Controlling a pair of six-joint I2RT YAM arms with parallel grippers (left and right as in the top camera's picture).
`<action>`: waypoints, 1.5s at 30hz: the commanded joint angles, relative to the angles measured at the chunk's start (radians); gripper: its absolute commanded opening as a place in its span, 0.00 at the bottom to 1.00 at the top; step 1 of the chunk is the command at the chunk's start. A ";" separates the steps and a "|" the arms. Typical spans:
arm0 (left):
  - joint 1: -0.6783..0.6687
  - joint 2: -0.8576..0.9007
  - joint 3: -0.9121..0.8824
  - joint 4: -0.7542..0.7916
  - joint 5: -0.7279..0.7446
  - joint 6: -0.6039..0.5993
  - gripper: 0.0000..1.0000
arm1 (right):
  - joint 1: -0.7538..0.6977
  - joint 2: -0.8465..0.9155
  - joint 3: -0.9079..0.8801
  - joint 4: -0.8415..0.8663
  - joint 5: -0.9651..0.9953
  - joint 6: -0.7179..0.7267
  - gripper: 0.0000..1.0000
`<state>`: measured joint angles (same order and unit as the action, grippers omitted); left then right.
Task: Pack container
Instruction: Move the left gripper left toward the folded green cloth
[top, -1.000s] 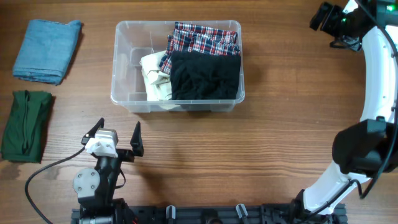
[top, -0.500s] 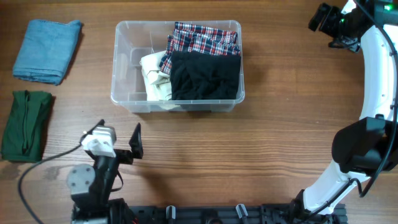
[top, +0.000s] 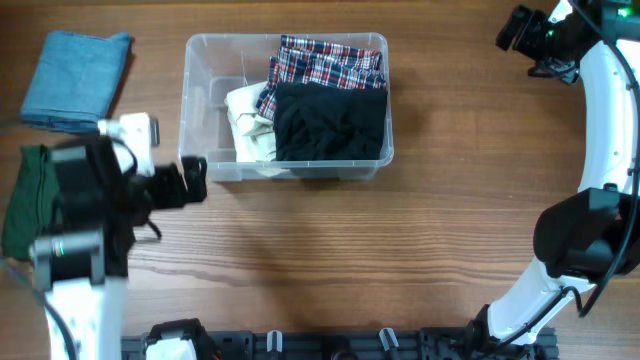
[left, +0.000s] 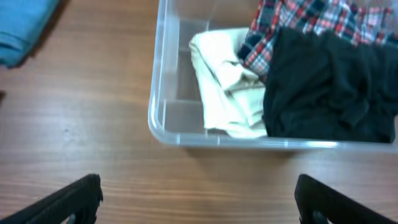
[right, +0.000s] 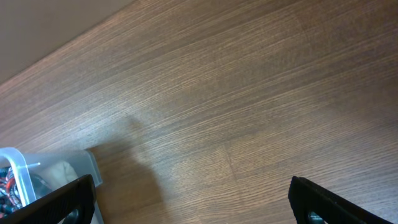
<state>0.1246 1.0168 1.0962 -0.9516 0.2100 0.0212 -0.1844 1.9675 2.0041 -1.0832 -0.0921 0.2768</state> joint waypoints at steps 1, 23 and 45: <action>-0.004 0.114 0.092 -0.040 0.002 -0.002 1.00 | 0.004 0.005 -0.003 0.002 0.010 0.014 0.99; 0.200 0.276 0.095 -0.141 -0.738 -0.291 1.00 | 0.003 0.005 -0.003 0.006 0.010 0.014 1.00; 0.261 0.805 0.095 0.194 -0.956 -0.043 1.00 | 0.004 0.005 -0.003 0.006 0.010 0.014 1.00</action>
<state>0.3828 1.7679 1.1728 -0.7906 -0.7151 -0.0677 -0.1844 1.9675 2.0041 -1.0794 -0.0921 0.2768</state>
